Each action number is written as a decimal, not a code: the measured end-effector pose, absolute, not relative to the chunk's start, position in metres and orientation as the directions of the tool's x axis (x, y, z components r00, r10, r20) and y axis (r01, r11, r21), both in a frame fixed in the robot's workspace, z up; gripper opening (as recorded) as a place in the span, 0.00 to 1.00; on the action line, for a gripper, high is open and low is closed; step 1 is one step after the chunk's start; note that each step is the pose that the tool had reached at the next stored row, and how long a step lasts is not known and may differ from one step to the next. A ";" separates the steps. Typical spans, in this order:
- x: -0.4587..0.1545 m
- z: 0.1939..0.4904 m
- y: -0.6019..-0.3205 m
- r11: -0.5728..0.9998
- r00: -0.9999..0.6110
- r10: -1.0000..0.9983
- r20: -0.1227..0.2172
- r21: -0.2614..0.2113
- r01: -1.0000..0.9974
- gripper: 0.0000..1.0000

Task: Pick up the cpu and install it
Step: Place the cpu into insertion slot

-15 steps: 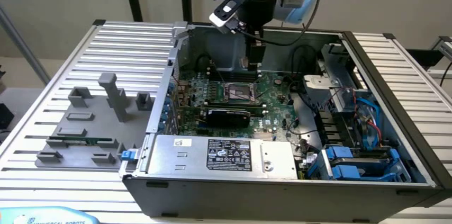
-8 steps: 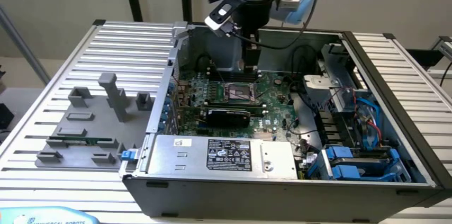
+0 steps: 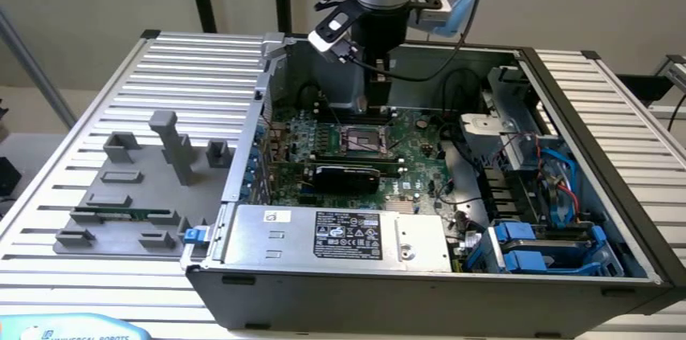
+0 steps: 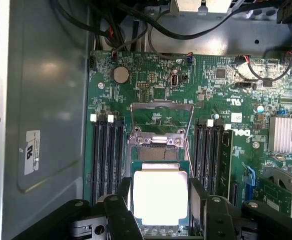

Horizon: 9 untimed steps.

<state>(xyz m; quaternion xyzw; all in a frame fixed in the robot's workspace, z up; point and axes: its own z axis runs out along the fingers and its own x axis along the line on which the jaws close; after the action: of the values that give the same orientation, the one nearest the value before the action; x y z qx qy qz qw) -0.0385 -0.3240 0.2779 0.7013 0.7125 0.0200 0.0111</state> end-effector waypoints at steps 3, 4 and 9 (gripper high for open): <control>-0.039 0.274 -0.325 0.014 -0.015 1.000 0.012 0.038 0.999 0.55; -0.039 0.272 -0.325 0.014 -0.014 1.000 0.012 0.038 0.999 0.55; -0.039 0.263 -0.324 0.013 -0.014 1.000 0.012 0.037 0.999 0.55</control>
<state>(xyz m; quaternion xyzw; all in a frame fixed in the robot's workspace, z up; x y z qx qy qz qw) -0.0385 -0.3243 0.2632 0.7021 0.7118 0.0174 0.0085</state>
